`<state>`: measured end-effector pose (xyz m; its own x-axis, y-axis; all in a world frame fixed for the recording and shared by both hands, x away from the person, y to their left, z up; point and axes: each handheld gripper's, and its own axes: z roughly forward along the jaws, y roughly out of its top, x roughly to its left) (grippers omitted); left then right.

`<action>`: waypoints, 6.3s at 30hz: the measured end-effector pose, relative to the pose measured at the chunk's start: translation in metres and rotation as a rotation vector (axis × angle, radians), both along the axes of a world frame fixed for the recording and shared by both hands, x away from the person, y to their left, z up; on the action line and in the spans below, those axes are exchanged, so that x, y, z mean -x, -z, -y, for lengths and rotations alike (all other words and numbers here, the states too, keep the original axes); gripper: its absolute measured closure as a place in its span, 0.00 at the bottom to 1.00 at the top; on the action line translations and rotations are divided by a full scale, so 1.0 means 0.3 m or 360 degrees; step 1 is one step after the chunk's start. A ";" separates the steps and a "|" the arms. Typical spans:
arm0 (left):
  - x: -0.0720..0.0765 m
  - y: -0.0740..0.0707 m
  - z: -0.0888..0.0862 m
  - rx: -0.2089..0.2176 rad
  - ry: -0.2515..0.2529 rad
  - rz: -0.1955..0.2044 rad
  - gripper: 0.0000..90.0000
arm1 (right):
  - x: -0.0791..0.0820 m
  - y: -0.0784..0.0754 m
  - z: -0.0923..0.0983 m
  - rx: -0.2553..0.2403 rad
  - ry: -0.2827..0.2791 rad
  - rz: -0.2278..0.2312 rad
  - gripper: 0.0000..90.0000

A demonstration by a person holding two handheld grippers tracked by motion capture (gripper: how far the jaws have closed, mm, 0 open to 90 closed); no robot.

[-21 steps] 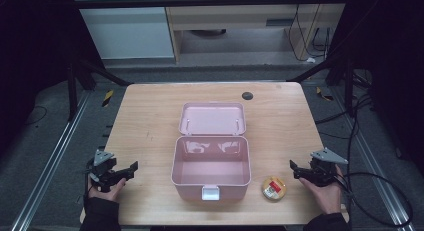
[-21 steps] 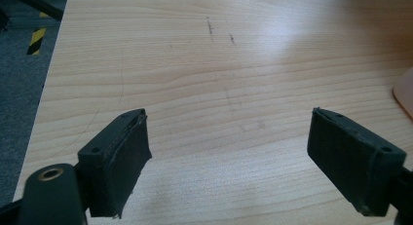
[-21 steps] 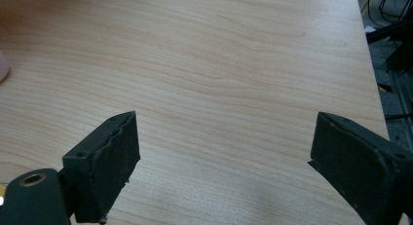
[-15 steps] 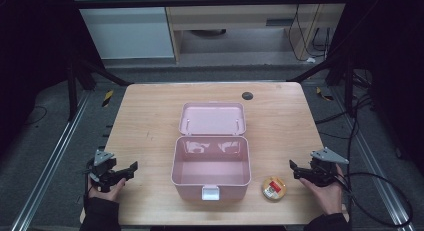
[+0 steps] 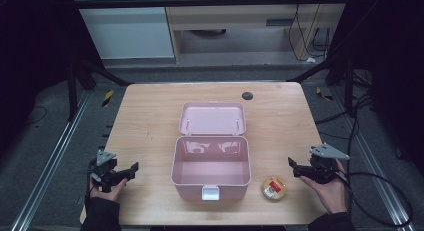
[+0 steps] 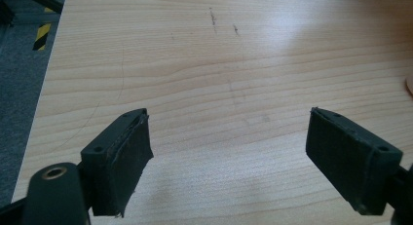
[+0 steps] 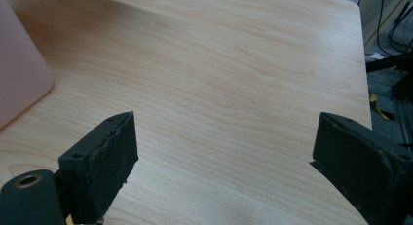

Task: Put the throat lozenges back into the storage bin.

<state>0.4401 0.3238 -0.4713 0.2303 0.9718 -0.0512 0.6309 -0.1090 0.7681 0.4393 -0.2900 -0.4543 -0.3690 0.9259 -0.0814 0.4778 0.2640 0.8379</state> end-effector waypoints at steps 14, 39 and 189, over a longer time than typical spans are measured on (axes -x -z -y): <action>-0.003 0.008 0.011 -0.0020 0.0025 -0.0018 0.17 | -0.027 -0.088 -0.039 0.0044 -0.0162 -0.0021 0.11; -0.011 0.021 0.031 -0.0070 0.0067 -0.0065 0.18 | -0.028 -0.192 -0.112 0.0292 -0.0569 -0.0175 0.11; -0.017 0.025 0.042 -0.0093 0.0099 -0.0088 0.19 | -0.091 -0.437 -0.515 0.0741 -0.1292 -0.0441 0.23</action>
<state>0.4450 0.3113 -0.4790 0.2888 0.9574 -0.0091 0.6627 -0.1930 0.7236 0.4665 -0.1353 -0.3233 -0.9417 0.2786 -0.1888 0.1686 0.8761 0.4518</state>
